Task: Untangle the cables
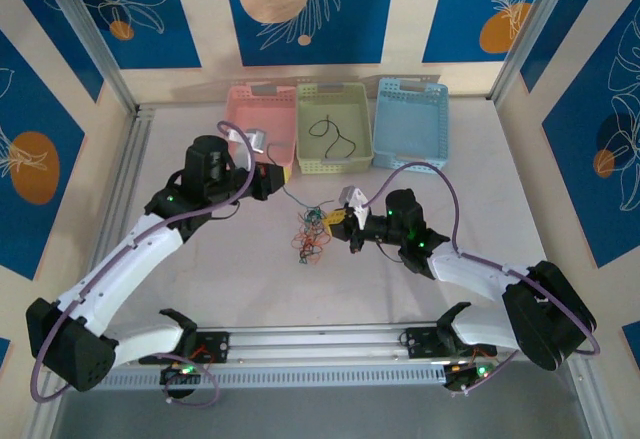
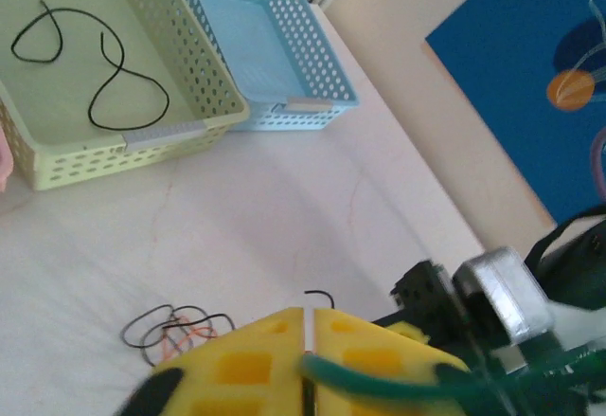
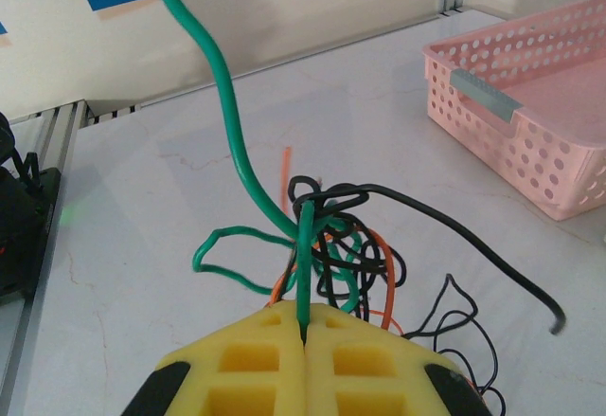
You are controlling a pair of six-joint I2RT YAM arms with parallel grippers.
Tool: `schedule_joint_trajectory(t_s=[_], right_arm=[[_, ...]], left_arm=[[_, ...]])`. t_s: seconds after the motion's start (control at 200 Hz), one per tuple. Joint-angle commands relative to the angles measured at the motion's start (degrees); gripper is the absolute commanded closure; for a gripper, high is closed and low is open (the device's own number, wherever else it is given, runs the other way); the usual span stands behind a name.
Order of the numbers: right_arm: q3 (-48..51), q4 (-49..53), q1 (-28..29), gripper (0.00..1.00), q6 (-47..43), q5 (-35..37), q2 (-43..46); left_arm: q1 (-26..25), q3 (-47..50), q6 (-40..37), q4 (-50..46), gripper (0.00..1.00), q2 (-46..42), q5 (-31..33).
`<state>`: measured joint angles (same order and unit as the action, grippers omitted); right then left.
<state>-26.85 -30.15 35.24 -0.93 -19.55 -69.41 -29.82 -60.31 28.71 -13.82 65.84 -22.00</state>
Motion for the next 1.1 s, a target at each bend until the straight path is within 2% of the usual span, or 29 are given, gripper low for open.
schedule_joint_trajectory(t_s=[0.0, 0.18, 0.29, 0.375, 0.495, 0.73, 0.87, 1.095], right_arm=[[-0.32, -0.41, 0.31, 1.0, -1.05, -0.97, 1.2], [0.9, -2.79, -3.03, 1.0, 3.55, 0.3, 1.82], [1.02, -3.61, -5.85, 1.0, 7.33, 0.17, 1.82], [-0.01, -1.75, -7.47, 1.0, 10.1, -0.03, 1.82], [-3.0, 4.36, -10.23, 1.0, 16.38, -0.72, 1.86], [-6.5, 11.95, -16.44, 1.0, 29.4, -9.36, 2.12], [-7.85, 14.18, -16.49, 1.0, 32.97, -12.69, 3.62], [-11.73, 20.31, -16.43, 1.0, 39.3, -14.01, 2.88]], left_arm=[[-0.42, -0.28, -0.28, 3.42, 1.0, -0.97, 0.71], [-0.47, 0.38, -3.31, 1.75, 1.0, -5.19, 1.66], [-0.47, 0.77, -4.95, 2.22, 1.0, -8.62, -3.32], [-0.47, 1.81, -4.9, 3.21, 1.0, -11.58, -5.95], [-0.44, 1.79, -6.31, 0.51, 1.0, -14.68, -6.03], [-0.42, 2.35, -7.44, -1.0, 1.0, -16.54, -5.12], [-0.49, 2.73, -7.29, -0.07, 1.0, -15.49, -5.24], [-0.49, 3.71, -6.6, 2.91, 1.0, -14.51, -7.73]])
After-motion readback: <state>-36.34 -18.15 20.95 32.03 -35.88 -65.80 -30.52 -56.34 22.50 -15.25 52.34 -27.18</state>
